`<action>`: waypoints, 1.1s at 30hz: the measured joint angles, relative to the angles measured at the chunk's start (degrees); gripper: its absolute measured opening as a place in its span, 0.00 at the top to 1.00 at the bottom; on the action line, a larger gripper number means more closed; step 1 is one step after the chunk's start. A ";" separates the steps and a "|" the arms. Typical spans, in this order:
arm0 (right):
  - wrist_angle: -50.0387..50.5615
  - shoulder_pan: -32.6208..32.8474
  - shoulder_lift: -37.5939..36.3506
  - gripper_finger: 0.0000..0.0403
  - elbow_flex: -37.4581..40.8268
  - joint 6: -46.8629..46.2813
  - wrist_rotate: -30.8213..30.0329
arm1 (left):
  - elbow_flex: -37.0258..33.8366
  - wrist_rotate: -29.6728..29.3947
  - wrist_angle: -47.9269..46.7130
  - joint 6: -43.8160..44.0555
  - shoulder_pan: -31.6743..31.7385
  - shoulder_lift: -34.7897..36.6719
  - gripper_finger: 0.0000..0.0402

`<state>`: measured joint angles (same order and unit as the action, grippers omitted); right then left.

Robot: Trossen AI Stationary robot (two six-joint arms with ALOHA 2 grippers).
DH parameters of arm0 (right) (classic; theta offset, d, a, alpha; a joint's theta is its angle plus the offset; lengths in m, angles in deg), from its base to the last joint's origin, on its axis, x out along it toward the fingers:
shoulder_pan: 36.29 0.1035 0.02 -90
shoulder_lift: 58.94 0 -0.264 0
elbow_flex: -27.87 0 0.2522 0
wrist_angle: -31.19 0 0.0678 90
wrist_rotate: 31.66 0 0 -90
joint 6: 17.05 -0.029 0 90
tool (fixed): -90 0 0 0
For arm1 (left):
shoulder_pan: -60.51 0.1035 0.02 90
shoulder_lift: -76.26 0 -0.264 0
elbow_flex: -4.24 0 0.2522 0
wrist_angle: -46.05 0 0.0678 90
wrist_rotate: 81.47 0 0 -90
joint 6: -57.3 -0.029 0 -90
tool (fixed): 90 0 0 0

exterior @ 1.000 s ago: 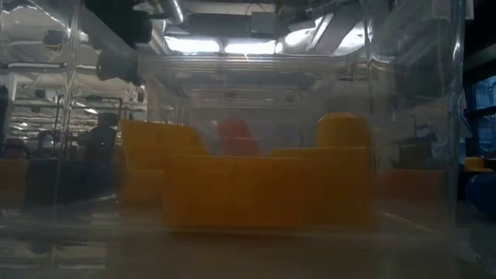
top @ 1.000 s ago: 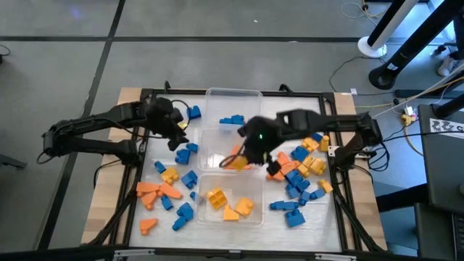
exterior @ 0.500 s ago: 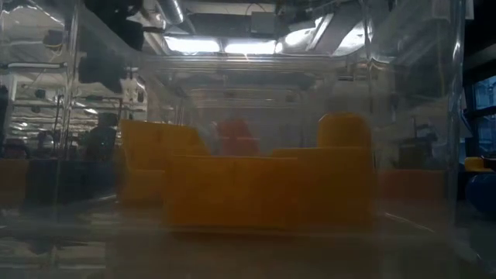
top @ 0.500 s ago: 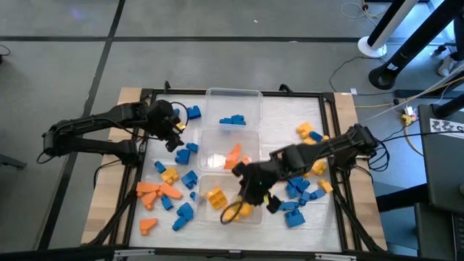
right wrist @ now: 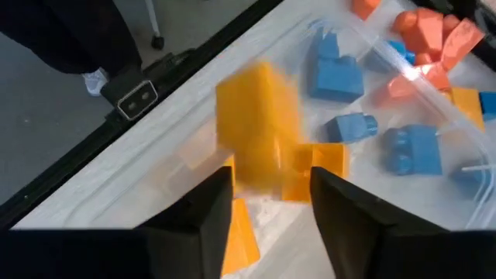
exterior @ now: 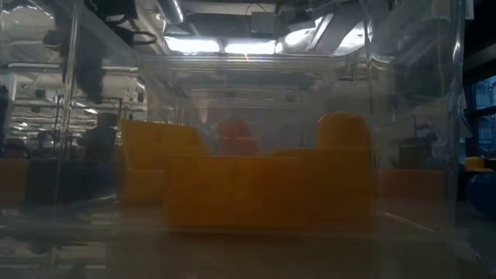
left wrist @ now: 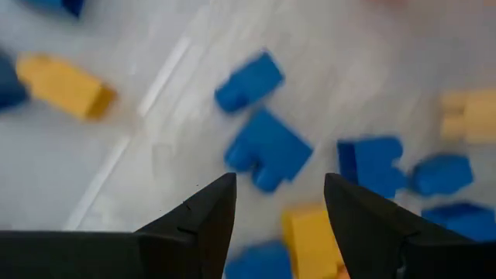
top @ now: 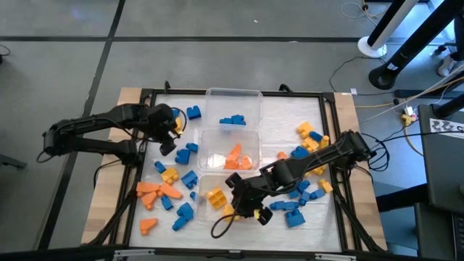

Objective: Sort blocks
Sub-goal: Put the yellow game piece into the bottom transparent bin, then put the blue game piece into the top transparent bin

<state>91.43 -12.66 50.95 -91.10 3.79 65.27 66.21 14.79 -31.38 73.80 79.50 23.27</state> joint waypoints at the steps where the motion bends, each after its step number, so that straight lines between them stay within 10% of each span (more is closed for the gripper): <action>1: 0.02 -0.02 0.02 0.53 0.02 -0.02 -0.02 | 0.00 0.18 -1.62 0.47 -0.48 0.00 0.54; 7: 0.03 -0.02 0.01 0.44 0.02 0.00 -0.03 | 0.00 0.47 -11.29 5.39 -3.95 0.00 0.54; 18: -0.05 -0.02 -0.01 0.43 0.01 0.00 -0.08 | -0.04 0.64 -17.83 47.42 -9.32 0.00 0.54; 24: -0.10 -0.02 -0.01 0.43 0.02 0.00 -0.08 | -0.04 0.60 -17.71 43.40 -13.68 -0.02 0.54; 33: -0.10 -0.02 -0.01 0.43 0.02 0.02 -0.08 | -0.04 0.55 -10.23 14.36 -23.38 -0.58 0.54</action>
<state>91.32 -12.68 50.94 -91.08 3.81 65.19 66.16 15.34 -41.61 88.16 56.12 22.69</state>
